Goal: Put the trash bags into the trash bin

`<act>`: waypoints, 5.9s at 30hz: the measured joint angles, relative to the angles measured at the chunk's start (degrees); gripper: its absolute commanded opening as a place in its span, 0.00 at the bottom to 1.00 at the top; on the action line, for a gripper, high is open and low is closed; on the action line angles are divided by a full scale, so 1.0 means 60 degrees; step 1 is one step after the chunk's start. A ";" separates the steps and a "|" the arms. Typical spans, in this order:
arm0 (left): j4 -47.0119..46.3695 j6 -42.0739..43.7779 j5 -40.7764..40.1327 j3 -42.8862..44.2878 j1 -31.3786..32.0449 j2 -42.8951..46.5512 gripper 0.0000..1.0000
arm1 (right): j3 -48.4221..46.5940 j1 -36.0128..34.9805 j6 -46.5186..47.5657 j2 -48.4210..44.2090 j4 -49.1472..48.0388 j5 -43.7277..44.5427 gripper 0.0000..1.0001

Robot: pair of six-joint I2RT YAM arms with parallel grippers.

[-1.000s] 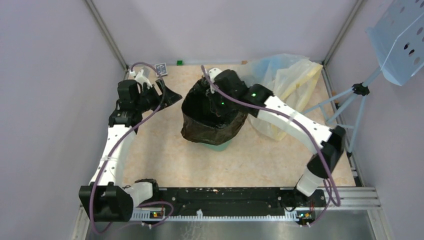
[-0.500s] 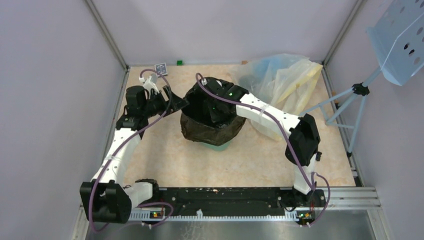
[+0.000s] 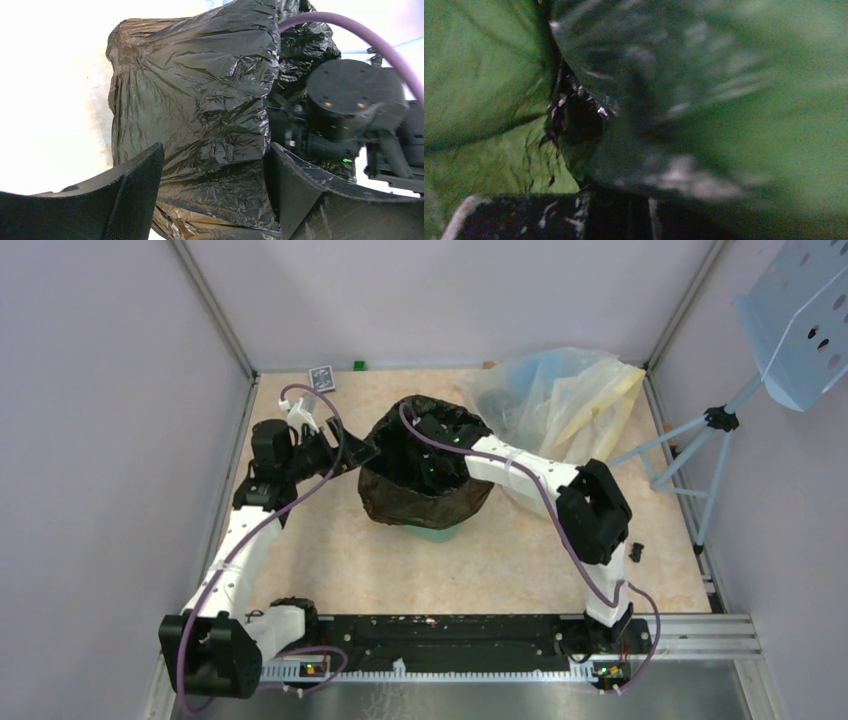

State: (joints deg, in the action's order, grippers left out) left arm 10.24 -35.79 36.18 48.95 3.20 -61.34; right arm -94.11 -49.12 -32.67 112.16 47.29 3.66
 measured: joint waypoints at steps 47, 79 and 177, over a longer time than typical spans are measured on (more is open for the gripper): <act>0.2346 0.1610 -0.0262 0.3027 0.0004 -0.0368 0.99 | -0.0637 0.0393 0.0244 0.1089 0.0062 -0.1377 0.00; 0.4524 0.4135 -0.1563 0.5508 0.0951 -0.2473 0.88 | -0.1545 0.0492 0.0477 -0.2583 0.0397 -0.1960 0.09; -0.4674 0.3585 -0.8739 -0.4597 0.1840 0.0725 0.99 | 1.4484 0.6054 0.4561 -0.8349 -1.5001 0.4473 0.97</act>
State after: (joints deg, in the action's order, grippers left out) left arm -17.80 -14.28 -16.25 21.37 14.24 -56.99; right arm -7.20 -12.80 -5.30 62.06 -42.72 30.50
